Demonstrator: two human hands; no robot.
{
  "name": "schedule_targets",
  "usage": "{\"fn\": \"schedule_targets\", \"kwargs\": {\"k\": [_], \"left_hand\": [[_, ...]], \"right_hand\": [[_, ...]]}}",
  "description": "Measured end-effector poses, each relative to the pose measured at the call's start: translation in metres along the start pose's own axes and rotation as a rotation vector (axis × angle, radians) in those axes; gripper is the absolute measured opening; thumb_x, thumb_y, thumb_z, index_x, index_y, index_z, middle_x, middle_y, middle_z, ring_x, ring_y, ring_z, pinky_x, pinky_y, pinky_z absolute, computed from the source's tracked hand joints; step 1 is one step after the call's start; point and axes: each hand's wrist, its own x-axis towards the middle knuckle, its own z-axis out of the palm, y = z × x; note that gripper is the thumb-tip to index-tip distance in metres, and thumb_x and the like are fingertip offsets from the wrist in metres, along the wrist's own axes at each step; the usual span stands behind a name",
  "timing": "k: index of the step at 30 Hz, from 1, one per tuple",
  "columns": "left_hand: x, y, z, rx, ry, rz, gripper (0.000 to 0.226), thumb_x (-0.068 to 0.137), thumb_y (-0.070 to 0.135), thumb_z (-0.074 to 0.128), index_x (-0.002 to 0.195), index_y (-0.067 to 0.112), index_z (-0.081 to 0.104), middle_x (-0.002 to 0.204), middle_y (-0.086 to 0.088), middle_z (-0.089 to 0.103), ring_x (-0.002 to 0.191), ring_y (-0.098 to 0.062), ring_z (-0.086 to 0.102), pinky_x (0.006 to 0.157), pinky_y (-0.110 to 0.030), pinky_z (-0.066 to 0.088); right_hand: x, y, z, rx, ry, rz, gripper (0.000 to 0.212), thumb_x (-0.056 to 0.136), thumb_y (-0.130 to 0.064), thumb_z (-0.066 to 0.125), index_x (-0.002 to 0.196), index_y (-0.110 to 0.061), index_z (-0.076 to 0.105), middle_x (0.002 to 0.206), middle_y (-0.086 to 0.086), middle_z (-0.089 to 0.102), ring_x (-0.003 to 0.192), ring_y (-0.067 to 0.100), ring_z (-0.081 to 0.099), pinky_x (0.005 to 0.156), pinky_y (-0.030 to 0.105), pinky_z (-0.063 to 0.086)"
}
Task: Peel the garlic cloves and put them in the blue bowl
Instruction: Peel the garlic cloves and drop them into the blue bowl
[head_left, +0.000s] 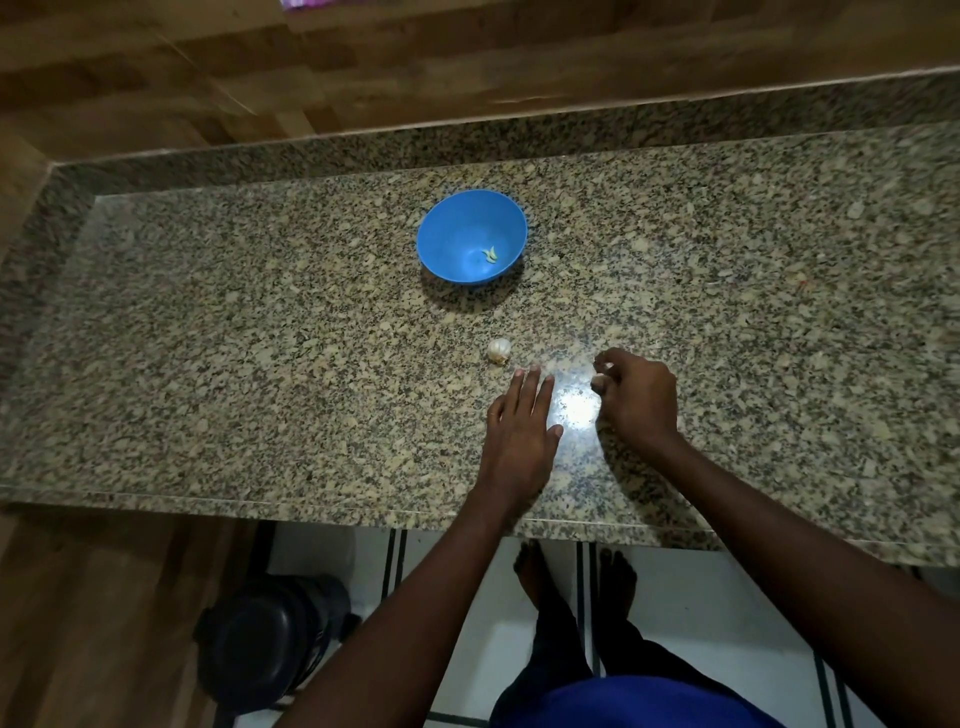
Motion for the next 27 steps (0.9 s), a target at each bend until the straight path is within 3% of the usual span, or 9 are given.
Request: {"fn": "schedule_targets", "kwargs": {"k": [3, 6, 10, 13, 17, 23, 27], "left_hand": [[0.001, 0.002, -0.002, -0.008, -0.016, -0.01, 0.065, 0.106, 0.036, 0.042, 0.162, 0.017, 0.013, 0.17, -0.003, 0.002, 0.156, -0.023, 0.0, 0.122, -0.043, 0.013], [0.0, 0.001, -0.002, -0.002, -0.006, -0.008, 0.065, 0.106, 0.036, 0.042, 0.162, 0.017, 0.014, 0.17, -0.003, 0.003, 0.156, -0.022, 0.001, 0.121, -0.043, 0.014], [0.001, 0.0, -0.001, 0.005, -0.014, -0.01, 0.065, 0.106, 0.037, 0.041, 0.162, 0.018, 0.013, 0.17, -0.003, 0.001, 0.156, -0.022, 0.0, 0.121, -0.042, 0.014], [0.001, 0.0, -0.001, 0.008, -0.013, -0.009, 0.065, 0.106, 0.037, 0.042, 0.162, 0.017, 0.014, 0.17, -0.003, 0.003, 0.156, -0.022, 0.001, 0.121, -0.043, 0.016], [0.001, 0.001, 0.0, 0.008, -0.012, -0.014, 0.066, 0.106, 0.037, 0.042, 0.162, 0.017, 0.014, 0.17, -0.003, 0.002, 0.156, -0.022, 0.001, 0.12, -0.043, 0.017], [0.001, -0.001, 0.0, 0.016, -0.013, -0.008, 0.066, 0.105, 0.038, 0.042, 0.162, 0.018, 0.014, 0.17, -0.003, 0.002, 0.156, -0.022, 0.001, 0.121, -0.044, 0.017], [0.001, 0.0, 0.001, 0.027, -0.001, -0.002, 0.066, 0.105, 0.038, 0.042, 0.161, 0.017, 0.015, 0.17, -0.004, 0.002, 0.156, -0.022, 0.002, 0.12, -0.042, 0.017]], "right_hand": [[0.004, -0.001, -0.001, -0.071, -0.057, -0.008, 0.01, 0.083, -0.009, 0.068, 0.075, -0.015, 0.072, 0.063, -0.003, 0.066, 0.059, 0.017, 0.061, 0.054, 0.022, 0.033], [0.007, 0.001, -0.002, -0.011, -0.075, 0.032, 0.006, 0.082, -0.017, 0.074, 0.076, -0.017, 0.075, 0.07, -0.001, 0.071, 0.064, 0.016, 0.063, 0.06, 0.023, 0.039], [0.006, 0.008, -0.003, 0.028, -0.12, -0.005, 0.014, 0.081, -0.02, 0.073, 0.071, -0.017, 0.064, 0.063, -0.005, 0.063, 0.062, 0.016, 0.06, 0.057, 0.029, 0.044], [0.006, 0.01, -0.003, -0.022, -0.15, -0.093, 0.019, 0.083, -0.019, 0.069, 0.068, -0.016, 0.057, 0.06, -0.006, 0.056, 0.059, 0.017, 0.054, 0.055, 0.029, 0.034], [0.003, 0.01, -0.002, -0.175, -0.132, -0.263, 0.024, 0.087, -0.013, 0.066, 0.069, -0.012, 0.05, 0.064, 0.006, 0.052, 0.062, 0.03, 0.052, 0.056, 0.03, 0.026], [-0.003, 0.011, 0.002, -0.338, -0.094, -0.497, 0.021, 0.079, -0.009, 0.078, 0.079, -0.008, 0.057, 0.069, 0.009, 0.051, 0.065, 0.031, 0.053, 0.05, 0.027, 0.027], [-0.003, 0.016, 0.005, -0.458, -0.064, -0.699, 0.019, 0.076, -0.01, 0.081, 0.083, -0.008, 0.063, 0.074, 0.011, 0.058, 0.066, 0.029, 0.054, 0.051, 0.032, 0.038]]}}
